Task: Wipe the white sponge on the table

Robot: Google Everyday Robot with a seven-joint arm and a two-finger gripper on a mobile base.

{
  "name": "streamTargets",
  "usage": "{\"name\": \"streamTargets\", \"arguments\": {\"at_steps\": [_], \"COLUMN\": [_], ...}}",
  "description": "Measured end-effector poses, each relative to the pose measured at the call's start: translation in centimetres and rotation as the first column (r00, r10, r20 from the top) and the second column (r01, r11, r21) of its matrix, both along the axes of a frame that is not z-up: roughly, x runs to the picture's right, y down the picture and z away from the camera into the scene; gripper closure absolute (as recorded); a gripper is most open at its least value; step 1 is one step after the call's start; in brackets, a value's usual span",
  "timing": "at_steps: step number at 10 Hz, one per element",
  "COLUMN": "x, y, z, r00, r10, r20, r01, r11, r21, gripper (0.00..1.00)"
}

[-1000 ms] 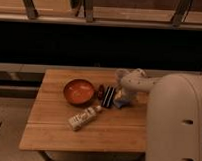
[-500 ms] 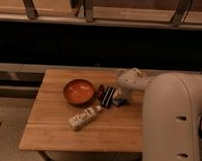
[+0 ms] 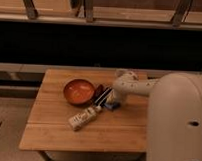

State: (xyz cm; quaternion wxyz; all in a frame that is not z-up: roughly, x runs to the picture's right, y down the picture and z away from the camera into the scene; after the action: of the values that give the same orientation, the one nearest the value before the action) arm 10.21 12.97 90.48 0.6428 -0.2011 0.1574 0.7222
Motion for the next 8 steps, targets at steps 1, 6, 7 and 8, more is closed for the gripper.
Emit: {"name": "streamTargets", "arguments": {"at_steps": [1,6,7,8], "x": [-0.3,6.9,8.4,9.3], "y": [1.7,6.8,5.2,3.4], "z": [-1.2,-3.1,-2.8,-2.7], "r00": [1.000,0.983,0.973,0.965], "r10": [-0.015,-0.063,-0.062,-0.063], "r20": [0.008,-0.173,-0.220,-0.253], "r01": [0.015,0.042,0.043,0.048], "r11": [0.9996,0.9918,0.9946,0.9968], "r21": [-0.025,-0.121,-0.094,-0.064], "gripper": [1.00,1.00,1.00,1.00]}}
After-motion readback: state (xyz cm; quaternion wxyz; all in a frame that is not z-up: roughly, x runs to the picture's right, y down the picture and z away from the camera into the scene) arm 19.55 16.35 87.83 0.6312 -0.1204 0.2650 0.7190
